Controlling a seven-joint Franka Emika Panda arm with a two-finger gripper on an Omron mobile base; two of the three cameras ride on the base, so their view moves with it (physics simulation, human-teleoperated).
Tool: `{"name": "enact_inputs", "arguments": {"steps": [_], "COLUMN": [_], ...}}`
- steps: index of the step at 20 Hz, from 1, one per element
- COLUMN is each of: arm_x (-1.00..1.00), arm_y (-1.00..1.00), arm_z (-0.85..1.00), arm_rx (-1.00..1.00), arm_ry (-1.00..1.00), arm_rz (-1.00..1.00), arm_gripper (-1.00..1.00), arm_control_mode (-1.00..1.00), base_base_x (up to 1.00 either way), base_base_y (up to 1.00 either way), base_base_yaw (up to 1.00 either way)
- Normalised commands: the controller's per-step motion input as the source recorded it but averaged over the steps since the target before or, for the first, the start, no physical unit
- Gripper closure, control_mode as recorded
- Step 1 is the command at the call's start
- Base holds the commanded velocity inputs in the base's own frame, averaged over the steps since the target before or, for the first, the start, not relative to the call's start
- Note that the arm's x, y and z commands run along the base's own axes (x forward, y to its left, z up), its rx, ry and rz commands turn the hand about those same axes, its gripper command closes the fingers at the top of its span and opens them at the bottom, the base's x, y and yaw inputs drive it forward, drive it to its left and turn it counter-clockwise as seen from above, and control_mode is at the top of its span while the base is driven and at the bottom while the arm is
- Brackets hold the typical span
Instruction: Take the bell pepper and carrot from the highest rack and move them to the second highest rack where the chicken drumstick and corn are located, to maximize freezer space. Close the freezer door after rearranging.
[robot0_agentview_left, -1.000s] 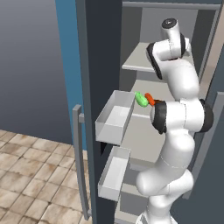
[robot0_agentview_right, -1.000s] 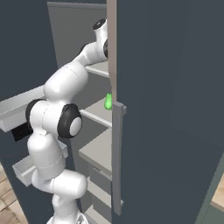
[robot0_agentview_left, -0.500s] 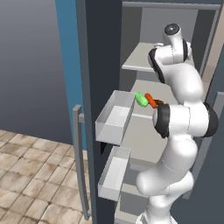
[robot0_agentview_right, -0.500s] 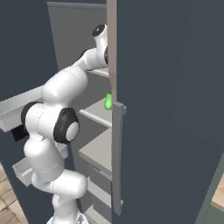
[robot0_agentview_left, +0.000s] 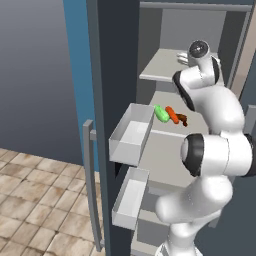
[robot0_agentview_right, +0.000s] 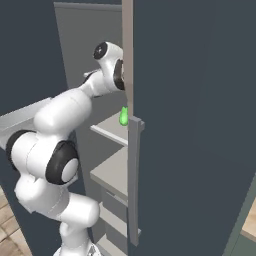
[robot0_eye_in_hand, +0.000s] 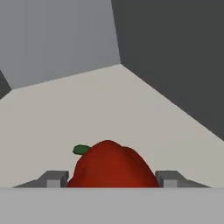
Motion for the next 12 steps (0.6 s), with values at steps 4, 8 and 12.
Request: {"name": "enact_inputs", "arguments": {"steps": [4,8,12], "arm_x": [-0.72,-0.82,-0.97], "arm_y": [0.37,0.36,0.35], "arm_z": [0.34,0.28,0.17], "arm_rx": [0.0,0.0,0.0], "arm_ry": [0.01,0.13,0.1], "arm_rz": [-0.04,0.0,0.0], "arm_gripper": [1.0,1.0,1.0], "arm_control_mode": [-1.0,-1.0,-1.0], "base_base_x": [0.0,0.0,0.0], "base_base_y": [0.0,0.0,0.0], "base_base_yaw": [0.0,0.0,0.0]}}
